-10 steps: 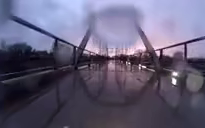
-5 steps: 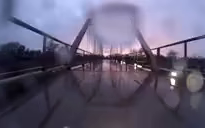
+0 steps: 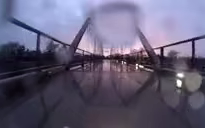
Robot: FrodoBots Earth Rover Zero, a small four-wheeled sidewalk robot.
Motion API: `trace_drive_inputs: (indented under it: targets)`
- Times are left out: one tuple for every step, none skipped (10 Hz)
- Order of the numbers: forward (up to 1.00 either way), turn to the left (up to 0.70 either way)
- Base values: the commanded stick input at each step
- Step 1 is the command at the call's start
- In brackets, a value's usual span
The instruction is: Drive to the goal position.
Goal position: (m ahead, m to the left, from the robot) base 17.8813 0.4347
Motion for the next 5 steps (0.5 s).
trace_drive_inputs:
  targets:
    - [0.7, 0.0]
    - [0.7, 0.0]
    - [0.7, 0.0]
    - [0.7, 0.0]
    - [0.7, 0.0]
